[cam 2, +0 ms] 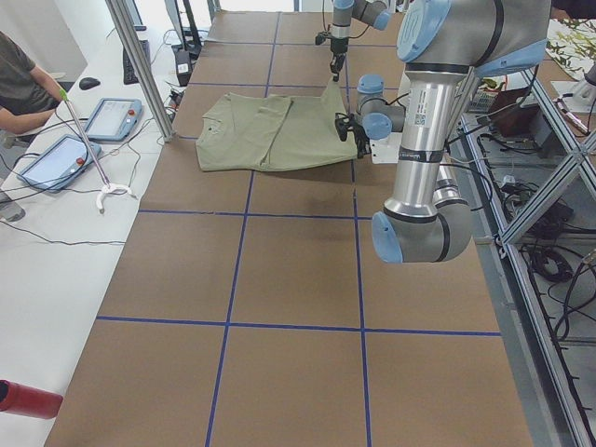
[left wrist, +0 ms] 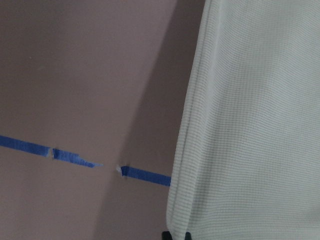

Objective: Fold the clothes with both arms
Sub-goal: 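Lift both hem corners and fold them toward the collar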

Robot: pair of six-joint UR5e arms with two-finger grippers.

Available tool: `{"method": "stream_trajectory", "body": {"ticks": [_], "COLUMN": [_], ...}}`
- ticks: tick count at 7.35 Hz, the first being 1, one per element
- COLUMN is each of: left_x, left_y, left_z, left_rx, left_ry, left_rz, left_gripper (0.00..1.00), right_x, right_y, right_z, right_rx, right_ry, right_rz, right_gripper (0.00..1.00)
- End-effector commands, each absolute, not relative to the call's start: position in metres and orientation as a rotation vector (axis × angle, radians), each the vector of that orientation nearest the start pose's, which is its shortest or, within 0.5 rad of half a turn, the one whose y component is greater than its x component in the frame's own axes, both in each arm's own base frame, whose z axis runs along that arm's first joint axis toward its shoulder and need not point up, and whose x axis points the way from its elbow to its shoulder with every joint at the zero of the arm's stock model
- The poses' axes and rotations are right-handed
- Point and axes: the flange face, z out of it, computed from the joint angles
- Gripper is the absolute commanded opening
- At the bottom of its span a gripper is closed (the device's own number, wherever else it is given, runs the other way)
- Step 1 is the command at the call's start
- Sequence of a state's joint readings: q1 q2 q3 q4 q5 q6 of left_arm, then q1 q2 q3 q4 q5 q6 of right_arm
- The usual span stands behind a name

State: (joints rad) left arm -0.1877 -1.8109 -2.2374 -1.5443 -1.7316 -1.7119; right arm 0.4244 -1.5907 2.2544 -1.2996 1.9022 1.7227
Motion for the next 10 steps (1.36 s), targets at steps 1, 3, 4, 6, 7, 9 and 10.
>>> {"method": "stream_trajectory", "body": {"ticks": [1, 3, 4, 6, 7, 9, 10], "left_x": [0.423, 0.397, 0.393, 0.38, 0.377, 0.372, 0.371], "left_y": [-0.199, -0.175, -0.158, -0.116, -0.104, -0.112, -0.126], "left_z": [0.233, 0.217, 0.212, 0.204, 0.203, 0.199, 0.198], "left_rx": [-0.134, -0.173, -0.206, -0.295, -0.307, -0.305, -0.281], "left_ry": [0.879, 0.84, 0.83, 0.802, 0.783, 0.798, 0.808], "left_rz": [-0.233, -0.232, -0.234, -0.241, -0.22, -0.241, -0.254], "left_gripper": [0.0, 0.0, 0.0, 0.0, 0.0, 0.0, 0.0], "right_x": [-0.335, -0.318, -0.315, -0.305, -0.301, -0.295, -0.29], "right_y": [-0.264, -0.243, -0.234, -0.217, -0.213, -0.223, -0.235], "right_z": [0.304, 0.284, 0.28, 0.269, 0.263, 0.261, 0.264], "right_rx": [-0.202, -0.319, -0.406, -0.521, -0.559, -0.54, -0.513], "right_ry": [-1.003, -1.043, -1.046, -1.059, -1.066, -1.083, -1.088], "right_rz": [0.357, 0.275, 0.224, 0.143, 0.114, 0.137, 0.17], "right_gripper": [0.0, 0.0, 0.0, 0.0, 0.0, 0.0, 0.0]}}
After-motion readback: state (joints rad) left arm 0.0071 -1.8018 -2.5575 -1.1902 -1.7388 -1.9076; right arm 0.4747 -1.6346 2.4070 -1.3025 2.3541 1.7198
